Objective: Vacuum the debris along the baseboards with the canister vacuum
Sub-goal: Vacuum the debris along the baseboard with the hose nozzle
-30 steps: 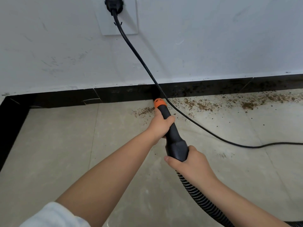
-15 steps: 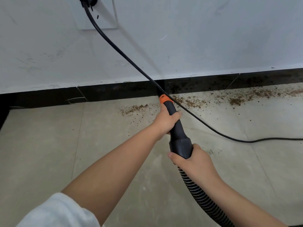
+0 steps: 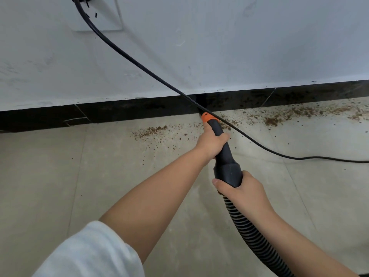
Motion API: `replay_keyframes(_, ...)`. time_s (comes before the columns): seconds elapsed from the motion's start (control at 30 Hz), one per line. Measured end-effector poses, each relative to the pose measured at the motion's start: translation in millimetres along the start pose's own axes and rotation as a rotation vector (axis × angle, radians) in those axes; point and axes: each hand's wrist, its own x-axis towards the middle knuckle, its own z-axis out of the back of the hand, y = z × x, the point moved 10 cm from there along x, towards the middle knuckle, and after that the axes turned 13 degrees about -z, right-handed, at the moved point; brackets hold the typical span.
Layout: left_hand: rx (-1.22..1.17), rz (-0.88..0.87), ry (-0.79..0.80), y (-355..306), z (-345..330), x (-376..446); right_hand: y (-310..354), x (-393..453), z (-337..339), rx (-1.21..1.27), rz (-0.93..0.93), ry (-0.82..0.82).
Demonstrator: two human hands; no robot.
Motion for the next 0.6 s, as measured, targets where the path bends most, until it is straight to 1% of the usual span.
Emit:
replay_keyframes(0.17,-0.069,0.007,-0.098,9,30,-8,17,-7,-16,-0.059,0.063,0.053)
replay_keyframes(0.6,-0.059,0.081,-0.34,44,138,-46,71,-36,-86,-0.198,0.192,0.202)
